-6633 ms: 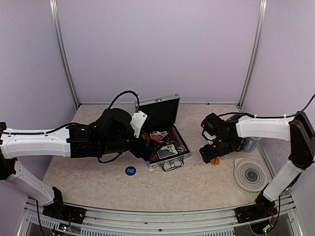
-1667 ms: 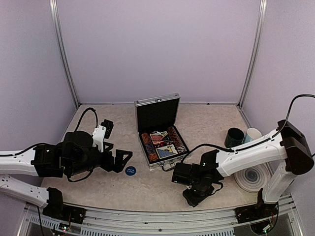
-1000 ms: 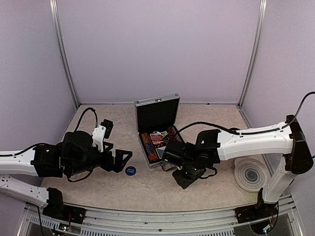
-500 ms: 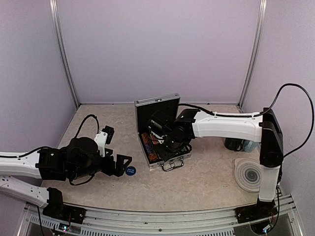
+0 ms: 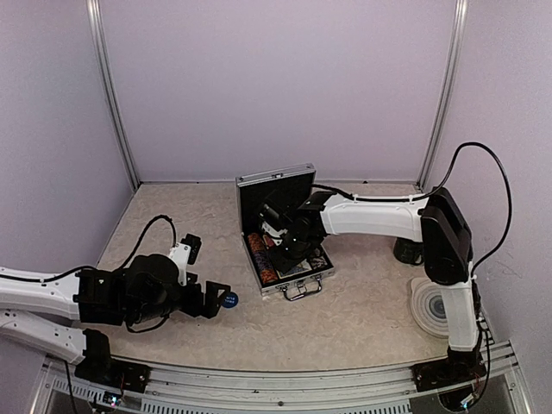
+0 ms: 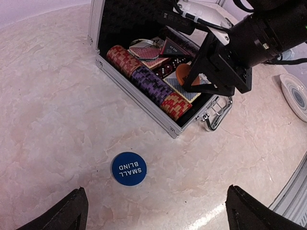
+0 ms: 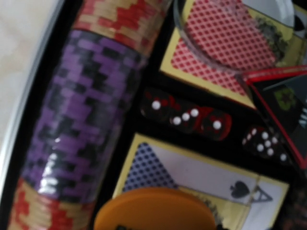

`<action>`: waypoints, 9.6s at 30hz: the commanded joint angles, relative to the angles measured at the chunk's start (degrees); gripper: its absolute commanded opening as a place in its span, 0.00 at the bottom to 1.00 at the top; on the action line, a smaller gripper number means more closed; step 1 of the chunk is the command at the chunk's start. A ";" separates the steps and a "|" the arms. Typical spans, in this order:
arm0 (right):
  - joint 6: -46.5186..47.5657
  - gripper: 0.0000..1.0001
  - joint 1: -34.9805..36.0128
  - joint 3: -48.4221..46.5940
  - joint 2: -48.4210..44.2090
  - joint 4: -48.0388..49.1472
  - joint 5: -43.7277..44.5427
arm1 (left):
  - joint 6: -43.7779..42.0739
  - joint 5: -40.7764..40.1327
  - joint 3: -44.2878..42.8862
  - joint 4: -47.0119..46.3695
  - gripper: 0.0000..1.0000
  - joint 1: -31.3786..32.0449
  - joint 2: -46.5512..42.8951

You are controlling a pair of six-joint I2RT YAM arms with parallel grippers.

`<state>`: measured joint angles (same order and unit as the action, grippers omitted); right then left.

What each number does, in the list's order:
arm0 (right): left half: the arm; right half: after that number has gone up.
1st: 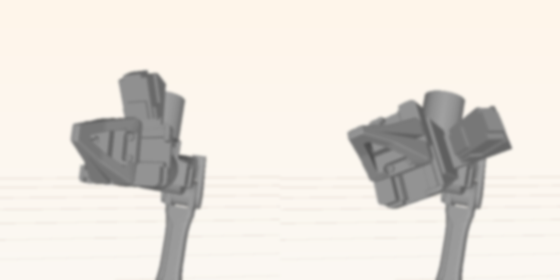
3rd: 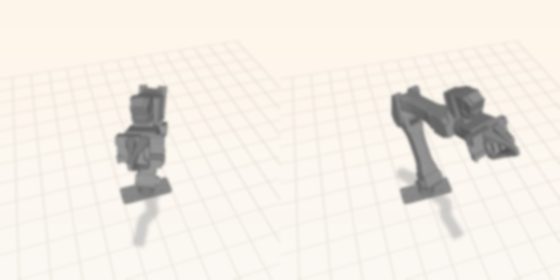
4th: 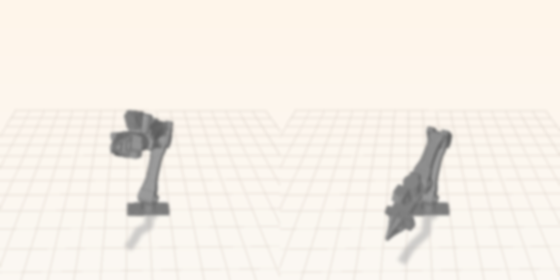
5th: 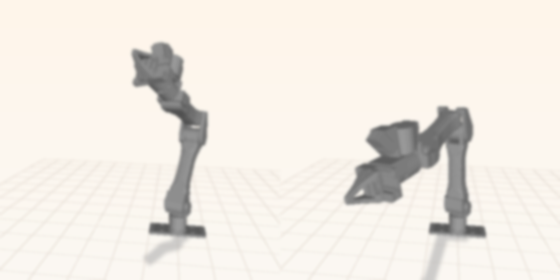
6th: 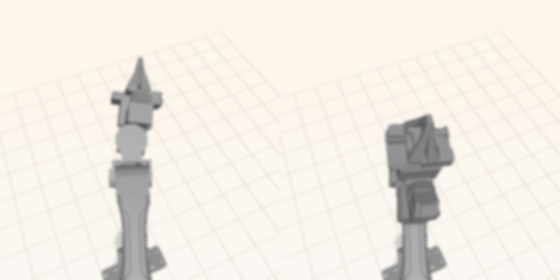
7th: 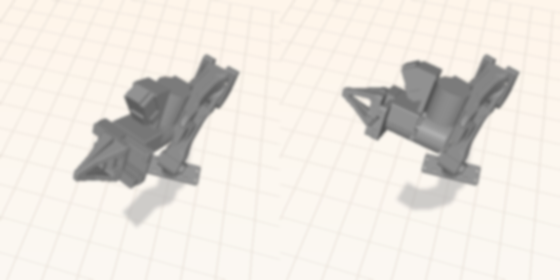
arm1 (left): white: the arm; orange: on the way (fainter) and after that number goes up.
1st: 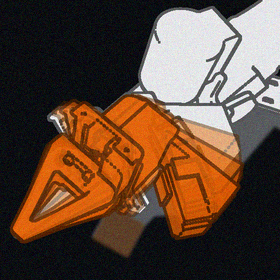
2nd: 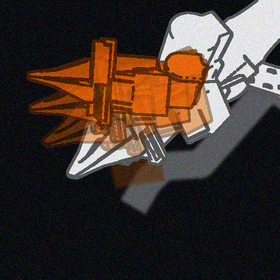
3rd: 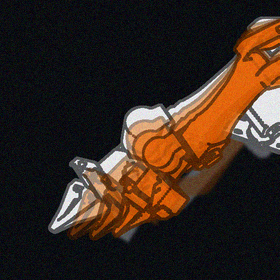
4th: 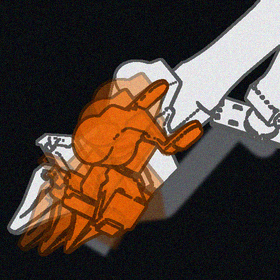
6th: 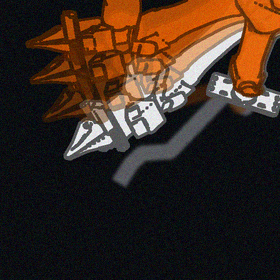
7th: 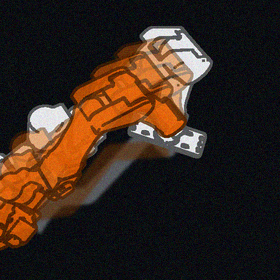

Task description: Pack up texas hold em set

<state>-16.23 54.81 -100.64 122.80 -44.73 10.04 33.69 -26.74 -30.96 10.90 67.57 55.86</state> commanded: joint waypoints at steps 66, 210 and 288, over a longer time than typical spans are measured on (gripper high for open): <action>-5.53 0.99 4.69 27.49 -31.69 6.65 4.61 | -2.76 8.37 -10.15 -2.70 0.48 -9.61 41.87; -5.93 0.41 0.64 9.14 -10.61 -3.84 5.70 | -0.22 -1.18 -9.47 6.78 0.99 -0.23 7.38; -21.28 0.77 -7.08 57.48 -41.38 34.97 -9.90 | -6.17 47.43 -32.21 -26.86 0.53 -23.13 43.58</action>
<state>-36.12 45.28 -41.87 75.00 -17.26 4.86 26.72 21.37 -67.20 -12.45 41.50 98.85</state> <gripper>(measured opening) 0.769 0.558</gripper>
